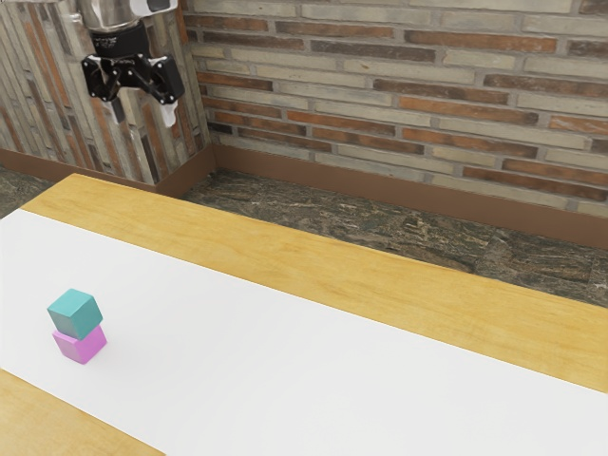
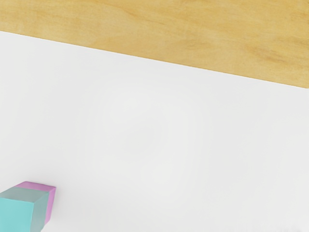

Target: Pick up the blue block with one arm, and put the blue block on the table with one arm

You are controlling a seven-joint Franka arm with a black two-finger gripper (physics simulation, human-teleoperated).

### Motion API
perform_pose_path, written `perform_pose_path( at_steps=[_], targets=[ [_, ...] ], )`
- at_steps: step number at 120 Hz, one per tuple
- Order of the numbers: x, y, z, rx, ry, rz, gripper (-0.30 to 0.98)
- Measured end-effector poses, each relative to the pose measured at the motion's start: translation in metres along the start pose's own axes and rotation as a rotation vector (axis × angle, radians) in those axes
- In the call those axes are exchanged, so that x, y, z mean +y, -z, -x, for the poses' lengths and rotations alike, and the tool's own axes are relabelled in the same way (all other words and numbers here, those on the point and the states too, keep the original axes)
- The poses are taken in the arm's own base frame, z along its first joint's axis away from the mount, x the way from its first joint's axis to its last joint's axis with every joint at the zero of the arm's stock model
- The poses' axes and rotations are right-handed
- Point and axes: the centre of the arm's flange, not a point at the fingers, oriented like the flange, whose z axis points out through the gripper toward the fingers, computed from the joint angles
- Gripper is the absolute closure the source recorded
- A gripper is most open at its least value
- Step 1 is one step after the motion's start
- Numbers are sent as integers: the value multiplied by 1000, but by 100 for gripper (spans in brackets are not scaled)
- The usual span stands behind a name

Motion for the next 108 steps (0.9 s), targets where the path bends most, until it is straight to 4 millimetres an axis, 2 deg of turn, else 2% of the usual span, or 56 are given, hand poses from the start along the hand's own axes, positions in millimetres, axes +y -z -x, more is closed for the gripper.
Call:
perform_pose_path(
  at_steps=[25,33,37,43,51,68,81,94,98,108],
  targets=[
    [1,0,1,-3,11,0,0],
    [-4,60,13,96,20,11,0],
    [-5,81,21,127,21,16,0],
    [-3,94,27,138,17,18,0],
    [10,98,32,128,-5,17,0],
    [43,84,30,84,-61,11,0],
    [45,67,19,51,-56,5,0],
    [35,36,0,8,-29,-7,0],
    [34,24,2,-2,-29,-7,0],
    [36,-22,21,-52,-44,-14,0]
  ],
)
